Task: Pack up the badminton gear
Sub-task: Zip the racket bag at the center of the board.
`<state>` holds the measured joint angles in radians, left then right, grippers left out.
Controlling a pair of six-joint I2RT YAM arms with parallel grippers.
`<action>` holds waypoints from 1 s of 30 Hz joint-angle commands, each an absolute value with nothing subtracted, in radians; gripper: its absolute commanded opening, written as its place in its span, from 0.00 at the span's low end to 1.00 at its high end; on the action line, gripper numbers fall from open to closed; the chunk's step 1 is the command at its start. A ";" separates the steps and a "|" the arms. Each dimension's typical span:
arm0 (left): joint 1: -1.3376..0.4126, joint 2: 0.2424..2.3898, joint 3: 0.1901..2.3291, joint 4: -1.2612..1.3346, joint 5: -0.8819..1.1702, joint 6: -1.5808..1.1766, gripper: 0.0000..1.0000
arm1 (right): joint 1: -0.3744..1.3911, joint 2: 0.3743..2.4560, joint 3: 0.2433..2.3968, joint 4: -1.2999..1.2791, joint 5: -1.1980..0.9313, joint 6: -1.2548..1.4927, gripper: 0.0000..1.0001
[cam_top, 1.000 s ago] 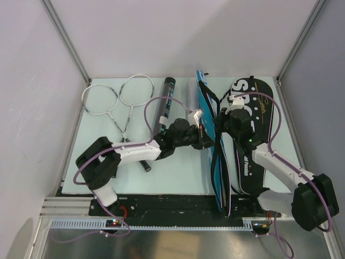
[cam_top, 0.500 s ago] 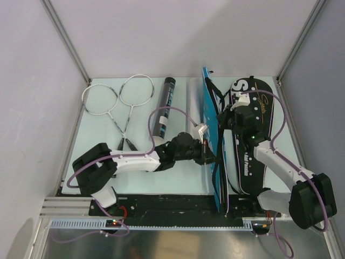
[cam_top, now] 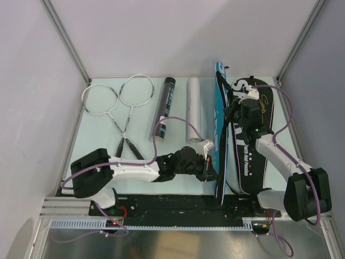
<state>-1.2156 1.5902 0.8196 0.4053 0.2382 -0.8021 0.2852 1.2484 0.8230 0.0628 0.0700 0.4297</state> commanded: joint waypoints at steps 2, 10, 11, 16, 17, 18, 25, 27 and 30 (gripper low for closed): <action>-1.265 1.493 0.796 0.409 0.271 -0.761 0.00 | 0.222 1.277 0.960 0.211 0.088 0.497 0.00; -1.291 1.437 0.778 0.393 0.322 -0.722 0.00 | 0.159 1.354 1.022 0.221 0.075 0.533 0.00; -1.291 1.429 0.777 0.384 0.325 -0.719 0.00 | 0.151 1.361 1.029 0.222 0.074 0.538 0.00; -1.295 1.388 0.759 0.320 0.327 -0.706 0.00 | 0.121 1.393 1.059 0.226 0.073 0.567 0.00; -1.295 1.378 0.754 0.307 0.322 -0.704 0.00 | 0.114 1.397 1.064 0.225 0.074 0.573 0.00; -1.296 1.370 0.748 0.292 0.317 -0.702 0.00 | 0.108 1.403 1.070 0.224 0.074 0.579 0.00; -1.304 1.338 0.726 0.199 0.283 -0.685 0.00 | 0.093 1.428 1.108 0.216 0.081 0.598 0.00; -1.305 1.346 0.733 0.168 0.274 -0.678 0.00 | 0.091 1.432 1.116 0.213 0.083 0.604 0.00; -1.311 1.353 0.740 0.127 0.257 -0.670 0.00 | 0.087 1.437 1.126 0.206 0.090 0.604 0.00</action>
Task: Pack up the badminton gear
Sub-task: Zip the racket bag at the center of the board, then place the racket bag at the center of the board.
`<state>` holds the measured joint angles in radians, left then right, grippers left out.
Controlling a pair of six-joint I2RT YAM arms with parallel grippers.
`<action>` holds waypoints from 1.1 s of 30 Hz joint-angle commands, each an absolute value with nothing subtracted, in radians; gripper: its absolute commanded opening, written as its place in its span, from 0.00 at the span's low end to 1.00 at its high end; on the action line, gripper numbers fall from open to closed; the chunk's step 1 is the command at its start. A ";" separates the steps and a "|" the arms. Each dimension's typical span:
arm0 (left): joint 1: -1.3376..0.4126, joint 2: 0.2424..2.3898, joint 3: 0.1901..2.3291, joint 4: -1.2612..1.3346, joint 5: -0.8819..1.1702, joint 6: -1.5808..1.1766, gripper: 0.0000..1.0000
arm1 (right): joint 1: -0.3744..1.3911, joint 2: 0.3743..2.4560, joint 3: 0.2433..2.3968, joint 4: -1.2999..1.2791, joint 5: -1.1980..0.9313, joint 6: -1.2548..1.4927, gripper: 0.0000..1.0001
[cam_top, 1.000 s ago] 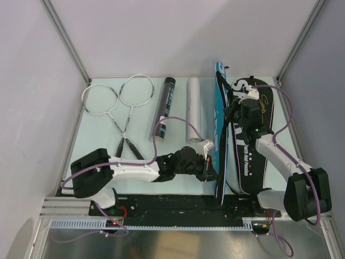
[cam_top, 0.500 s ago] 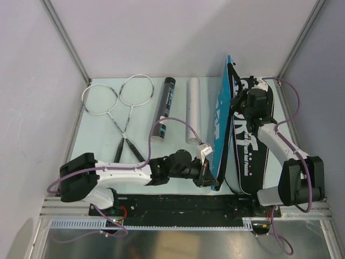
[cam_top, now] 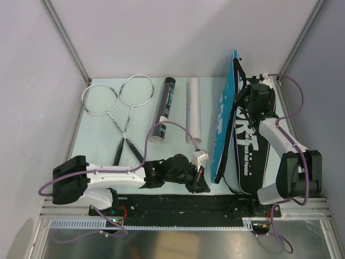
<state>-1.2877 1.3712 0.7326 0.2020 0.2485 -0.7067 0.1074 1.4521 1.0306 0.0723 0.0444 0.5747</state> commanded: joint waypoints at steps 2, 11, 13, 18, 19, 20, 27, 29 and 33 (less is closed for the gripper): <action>-1.316 1.350 0.739 0.096 0.235 -0.665 0.00 | 0.082 1.439 1.134 0.203 0.089 0.602 0.00; -1.329 1.270 0.740 0.021 0.110 -0.625 0.05 | 0.067 1.432 1.141 0.175 -0.043 0.611 0.00; -1.328 1.238 0.764 -0.038 0.040 -0.580 0.14 | 0.067 1.418 1.141 0.163 -0.076 0.605 0.00; -1.306 1.129 0.843 -0.205 -0.221 -0.431 0.55 | 0.066 1.383 1.141 0.100 -0.111 0.572 0.00; -1.287 1.104 0.851 -0.221 -0.262 -0.403 0.63 | 0.068 1.383 1.142 0.085 -0.125 0.558 0.00; -1.256 1.085 0.857 -0.237 -0.298 -0.382 0.69 | 0.067 1.386 1.142 0.074 -0.136 0.546 0.00; -0.983 0.982 0.861 -0.281 -0.289 -0.347 0.99 | 0.075 1.458 1.141 0.051 -0.188 0.468 0.00; -0.955 0.968 0.874 -0.283 -0.307 -0.360 0.99 | 0.084 1.493 1.142 0.050 -0.168 0.452 0.00; -0.940 0.934 0.898 -0.301 -0.339 -0.355 1.00 | 0.101 1.584 1.143 0.066 -0.185 0.477 0.00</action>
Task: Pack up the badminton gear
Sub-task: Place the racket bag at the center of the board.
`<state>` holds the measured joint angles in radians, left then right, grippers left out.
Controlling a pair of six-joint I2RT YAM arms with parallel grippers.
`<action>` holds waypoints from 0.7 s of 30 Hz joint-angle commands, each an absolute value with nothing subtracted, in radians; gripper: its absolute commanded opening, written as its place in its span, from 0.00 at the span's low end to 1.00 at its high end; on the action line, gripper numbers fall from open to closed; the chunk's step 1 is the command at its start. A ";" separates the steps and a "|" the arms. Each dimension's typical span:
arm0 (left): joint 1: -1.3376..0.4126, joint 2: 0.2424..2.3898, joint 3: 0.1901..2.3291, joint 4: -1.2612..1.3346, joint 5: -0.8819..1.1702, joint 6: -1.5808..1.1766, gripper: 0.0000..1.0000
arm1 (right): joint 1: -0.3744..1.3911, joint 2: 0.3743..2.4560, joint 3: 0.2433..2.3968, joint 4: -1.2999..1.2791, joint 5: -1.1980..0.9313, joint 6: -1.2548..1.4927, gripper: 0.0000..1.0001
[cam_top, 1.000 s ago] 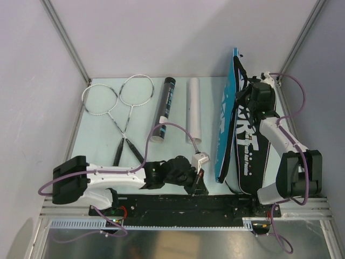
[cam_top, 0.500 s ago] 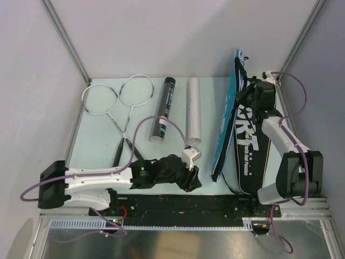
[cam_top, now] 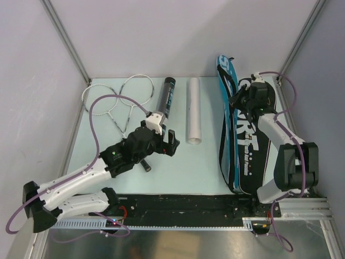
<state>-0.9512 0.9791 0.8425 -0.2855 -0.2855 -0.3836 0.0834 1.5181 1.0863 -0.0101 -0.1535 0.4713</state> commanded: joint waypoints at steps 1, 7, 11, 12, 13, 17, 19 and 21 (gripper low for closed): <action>-0.937 0.924 0.903 -0.314 -0.343 -0.353 1.00 | 0.106 1.607 1.142 0.071 -0.186 0.487 0.00; -0.925 0.860 0.918 -0.414 -0.355 -0.371 1.00 | 0.143 1.706 1.158 0.108 -0.102 0.481 0.00; -0.916 0.810 0.914 -0.483 -0.342 -0.383 1.00 | 0.149 1.780 1.204 0.089 -0.091 0.447 0.00; -0.914 0.797 0.911 -0.494 -0.341 -0.380 1.00 | 0.150 1.797 1.215 0.087 -0.084 0.432 0.00; -0.911 0.779 0.907 -0.501 -0.341 -0.376 1.00 | 0.153 1.811 1.225 0.082 -0.078 0.419 0.01; -0.895 0.735 0.901 -0.515 -0.348 -0.352 1.00 | 0.148 1.868 1.295 0.029 -0.104 0.367 0.17; -0.886 0.729 0.909 -0.531 -0.353 -0.333 1.00 | 0.138 1.867 1.334 -0.041 -0.135 0.362 0.33; -0.880 0.725 0.921 -0.552 -0.361 -0.306 1.00 | 0.121 1.840 1.367 -0.108 -0.176 0.353 0.52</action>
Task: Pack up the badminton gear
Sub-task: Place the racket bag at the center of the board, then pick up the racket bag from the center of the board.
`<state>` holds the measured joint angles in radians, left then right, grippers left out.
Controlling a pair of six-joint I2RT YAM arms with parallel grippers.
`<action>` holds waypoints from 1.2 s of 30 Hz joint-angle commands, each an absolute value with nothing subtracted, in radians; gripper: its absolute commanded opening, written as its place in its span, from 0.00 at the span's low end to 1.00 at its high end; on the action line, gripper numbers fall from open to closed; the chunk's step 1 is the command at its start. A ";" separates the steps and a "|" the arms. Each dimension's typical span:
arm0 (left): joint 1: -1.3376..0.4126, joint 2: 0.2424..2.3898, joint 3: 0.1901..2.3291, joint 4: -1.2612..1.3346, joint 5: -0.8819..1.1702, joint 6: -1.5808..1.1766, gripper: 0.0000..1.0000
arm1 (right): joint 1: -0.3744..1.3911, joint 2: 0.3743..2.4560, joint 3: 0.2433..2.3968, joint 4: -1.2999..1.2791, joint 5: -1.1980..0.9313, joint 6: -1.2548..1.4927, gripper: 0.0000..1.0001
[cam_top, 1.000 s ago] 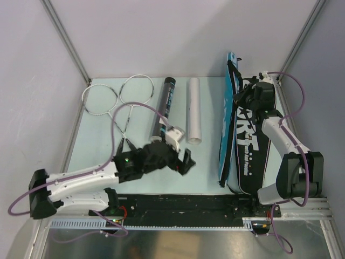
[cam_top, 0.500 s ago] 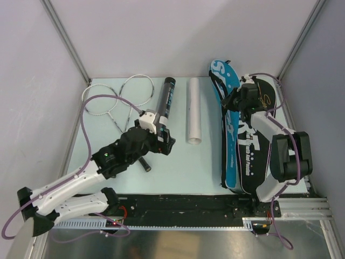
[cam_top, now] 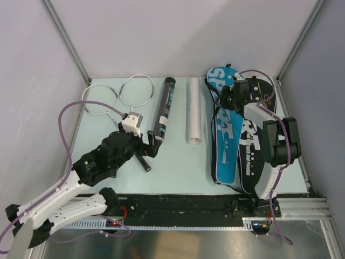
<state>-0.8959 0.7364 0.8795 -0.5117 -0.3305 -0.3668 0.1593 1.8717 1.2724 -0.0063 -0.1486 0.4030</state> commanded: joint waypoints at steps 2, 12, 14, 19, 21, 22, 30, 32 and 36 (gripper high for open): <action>-0.878 0.724 0.931 -0.571 -0.372 -0.280 1.00 | 0.105 1.801 1.390 -0.195 -0.193 0.317 0.64; -0.877 0.691 0.895 -0.593 -0.401 -0.228 1.00 | -0.158 1.631 1.357 -0.546 -0.130 0.217 0.71; -0.877 0.691 0.889 -0.594 -0.410 -0.218 1.00 | -0.210 1.625 1.333 -0.581 -0.119 0.203 0.71; -0.876 0.679 0.878 -0.593 -0.429 -0.208 1.00 | -0.291 1.640 1.289 -0.646 0.038 0.178 0.72; -0.876 0.677 0.879 -0.591 -0.441 -0.204 1.00 | -0.322 1.645 1.256 -0.633 0.042 0.173 0.72; -0.877 0.677 0.881 -0.589 -0.450 -0.202 1.00 | -0.338 1.648 1.243 -0.625 0.035 0.168 0.72; -0.877 0.687 0.910 -0.571 -0.544 -0.196 1.00 | -0.428 1.683 1.157 -0.556 -0.062 0.132 0.72; -0.878 0.687 0.912 -0.569 -0.566 -0.204 1.00 | -0.444 1.696 1.149 -0.545 -0.097 0.135 0.72; -0.877 0.692 0.916 -0.565 -0.594 -0.214 1.00 | -0.451 1.721 1.129 -0.520 -0.149 0.144 0.72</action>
<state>-0.8829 0.6918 0.8791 -0.5972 -0.5224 -0.2180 -0.4461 1.6993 1.1423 -0.5659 -0.0807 0.1551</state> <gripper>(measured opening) 0.995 0.722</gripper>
